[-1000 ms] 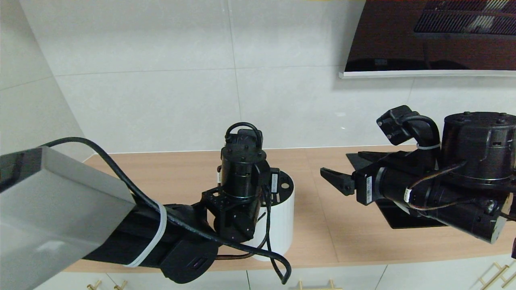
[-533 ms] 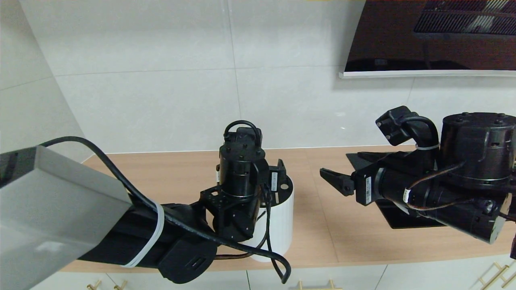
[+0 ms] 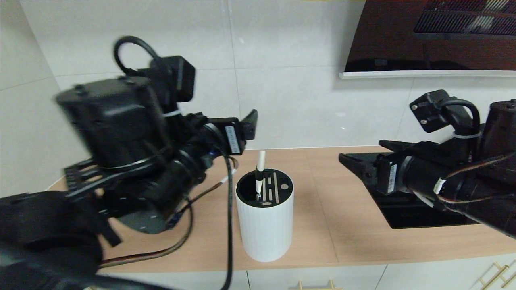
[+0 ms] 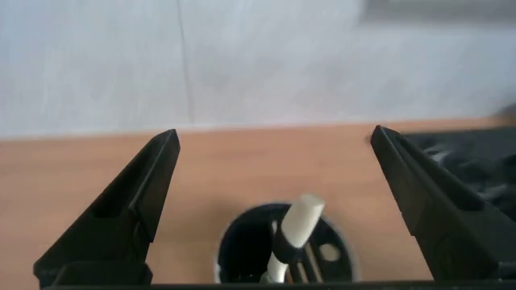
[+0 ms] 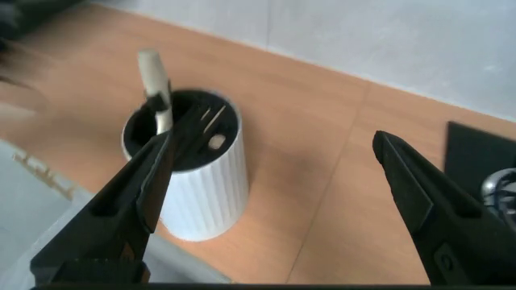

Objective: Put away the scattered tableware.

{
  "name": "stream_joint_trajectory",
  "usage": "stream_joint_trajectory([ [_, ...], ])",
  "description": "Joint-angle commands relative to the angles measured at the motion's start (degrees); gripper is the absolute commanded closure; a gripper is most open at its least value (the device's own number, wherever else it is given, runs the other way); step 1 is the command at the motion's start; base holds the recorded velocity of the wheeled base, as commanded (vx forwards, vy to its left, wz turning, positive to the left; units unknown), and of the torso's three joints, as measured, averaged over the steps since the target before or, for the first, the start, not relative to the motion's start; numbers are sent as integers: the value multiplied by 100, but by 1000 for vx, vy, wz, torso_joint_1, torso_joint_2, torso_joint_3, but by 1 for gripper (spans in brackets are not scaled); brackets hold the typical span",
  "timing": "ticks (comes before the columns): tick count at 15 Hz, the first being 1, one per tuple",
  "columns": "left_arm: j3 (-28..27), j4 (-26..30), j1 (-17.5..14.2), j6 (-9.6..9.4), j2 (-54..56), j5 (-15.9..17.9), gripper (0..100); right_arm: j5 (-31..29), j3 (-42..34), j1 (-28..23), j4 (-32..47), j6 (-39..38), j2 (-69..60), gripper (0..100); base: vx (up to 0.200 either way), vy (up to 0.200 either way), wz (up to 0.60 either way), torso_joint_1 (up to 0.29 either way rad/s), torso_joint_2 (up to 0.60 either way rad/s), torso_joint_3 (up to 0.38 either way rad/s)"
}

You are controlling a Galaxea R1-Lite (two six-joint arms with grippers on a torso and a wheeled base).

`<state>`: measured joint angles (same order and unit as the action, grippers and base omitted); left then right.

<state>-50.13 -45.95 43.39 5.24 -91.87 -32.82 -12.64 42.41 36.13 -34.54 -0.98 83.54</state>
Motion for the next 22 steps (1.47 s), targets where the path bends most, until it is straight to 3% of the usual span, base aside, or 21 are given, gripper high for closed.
stream_joint_trajectory([
  [1,1436,376,-480,-76,2340,759,0,-133,-708,-581,-220,-26,-778,0,0,0,0,0,0,0],
  [3,2051,657,-1148,-76,3114,759,0,-1,-1516,-1267,-493,10,-1622,0,0,0,0,0,0,0],
  [5,2429,991,-1500,-85,3931,742,0,456,-2123,-2075,-493,10,-2501,0,0,0,0,0,0,0],
  [6,2675,1325,-1658,-181,4546,742,0,746,-2483,-2356,-458,10,-3204,0,0,0,0,0,0,0],
  [8,3026,2011,-2080,-296,5513,768,0,939,-2800,-2471,-238,27,-4294,0,0,0,0,0,0,0],
  [10,3229,3092,-2361,-296,6814,777,0,869,-2721,-2532,1045,27,-5709,0,0,0,0,0,0,0],
  [12,3255,3786,-2616,-296,7605,794,0,825,-2598,-2576,2285,36,-6711,0,0,0,0,0,0,0],
  [14,3352,4472,-3135,-348,8545,1120,0,860,-2659,-3042,3568,45,-7783,0,0,0,0,0,0,0],
  [15,3431,4568,-3249,-401,8659,1181,0,763,-2756,-3130,3735,36,-7783,0,0,0,0,0,0,0],
  [16,3510,4436,-3337,-357,8633,961,0,667,-2791,-3367,3691,36,-7906,0,0,0,0,0,0,0],
  [18,3853,3997,-3653,-463,8642,750,0,614,-2975,-3631,4016,335,-8354,0,0,0,0,0,0,0],
  [20,4178,3856,-4251,-638,9011,821,0,7,-3309,-3631,3884,458,-8345,0,0,0,0,0,0,0],
  [21,4398,3944,-4339,-814,9187,900,0,-98,-3556,-3631,3682,475,-8345,0,0,0,0,0,0,0],
  [22,4617,3892,-4339,-823,9187,865,0,-98,-3731,-3631,3471,502,-8345,0,0,0,0,0,0,0],
])
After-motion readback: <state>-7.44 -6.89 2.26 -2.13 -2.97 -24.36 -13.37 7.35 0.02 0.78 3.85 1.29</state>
